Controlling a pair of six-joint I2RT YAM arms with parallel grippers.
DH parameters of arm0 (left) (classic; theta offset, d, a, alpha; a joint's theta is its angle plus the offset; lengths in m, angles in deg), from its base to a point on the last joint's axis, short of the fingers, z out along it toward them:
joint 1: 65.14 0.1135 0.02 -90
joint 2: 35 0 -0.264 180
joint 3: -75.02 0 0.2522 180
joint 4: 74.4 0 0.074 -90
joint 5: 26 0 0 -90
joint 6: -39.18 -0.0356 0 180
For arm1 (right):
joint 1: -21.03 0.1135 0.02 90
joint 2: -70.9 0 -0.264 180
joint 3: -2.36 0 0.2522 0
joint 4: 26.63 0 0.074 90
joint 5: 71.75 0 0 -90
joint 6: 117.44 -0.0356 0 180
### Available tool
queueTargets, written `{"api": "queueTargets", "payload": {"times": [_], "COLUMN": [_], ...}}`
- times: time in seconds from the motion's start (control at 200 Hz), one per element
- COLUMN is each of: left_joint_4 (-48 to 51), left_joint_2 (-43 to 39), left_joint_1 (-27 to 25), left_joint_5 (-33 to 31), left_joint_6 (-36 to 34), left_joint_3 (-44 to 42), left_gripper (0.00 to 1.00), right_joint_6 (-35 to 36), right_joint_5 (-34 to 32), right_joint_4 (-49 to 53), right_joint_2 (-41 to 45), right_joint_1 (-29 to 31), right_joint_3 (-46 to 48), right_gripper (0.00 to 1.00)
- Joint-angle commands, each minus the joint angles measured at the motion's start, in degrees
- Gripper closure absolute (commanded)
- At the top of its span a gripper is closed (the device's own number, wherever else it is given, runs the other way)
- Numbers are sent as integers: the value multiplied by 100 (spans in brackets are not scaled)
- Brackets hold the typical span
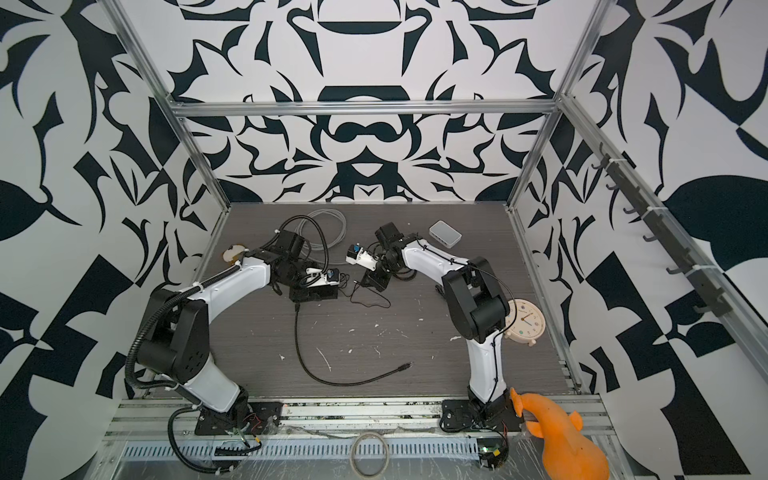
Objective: Insert the plug into the switch port
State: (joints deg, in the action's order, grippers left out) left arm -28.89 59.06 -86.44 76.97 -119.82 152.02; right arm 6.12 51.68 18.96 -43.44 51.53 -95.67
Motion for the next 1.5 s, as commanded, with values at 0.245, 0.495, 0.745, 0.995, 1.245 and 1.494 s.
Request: {"api": "queueTargets", "payload": {"times": [0.245,0.495,0.745,0.995,1.245,1.494], "left_joint_4": [-58,-107,-191,-178,-178,-186], "left_joint_2": [-265,-440,-528,-617,-636,-698], "left_joint_1": [-20,-205,-397,-475,-577,-594], "left_joint_5": [162,-35,-219,-350,-463,-562], "left_joint_6": [-88,-128,-131,-166,-218,-255], "left_joint_3": [-134,-205,-251,-328,-314,-343], "left_gripper": [57,57,57,57,57,57], "right_joint_6": [1155,1430,1619,1575,1513,1487], "right_joint_5": [1276,1550,1601,1563,1475,1312], "right_joint_4": [689,1331,1944,2074,2312,2449], "right_joint_2": [86,-273,-577,-637,-790,-892], "right_joint_1": [135,175,234,230,285,299], "right_joint_3": [-489,-1003,-1436,-1539,-1759,-1812], "right_gripper": [100,100,100,100,100,100]}}
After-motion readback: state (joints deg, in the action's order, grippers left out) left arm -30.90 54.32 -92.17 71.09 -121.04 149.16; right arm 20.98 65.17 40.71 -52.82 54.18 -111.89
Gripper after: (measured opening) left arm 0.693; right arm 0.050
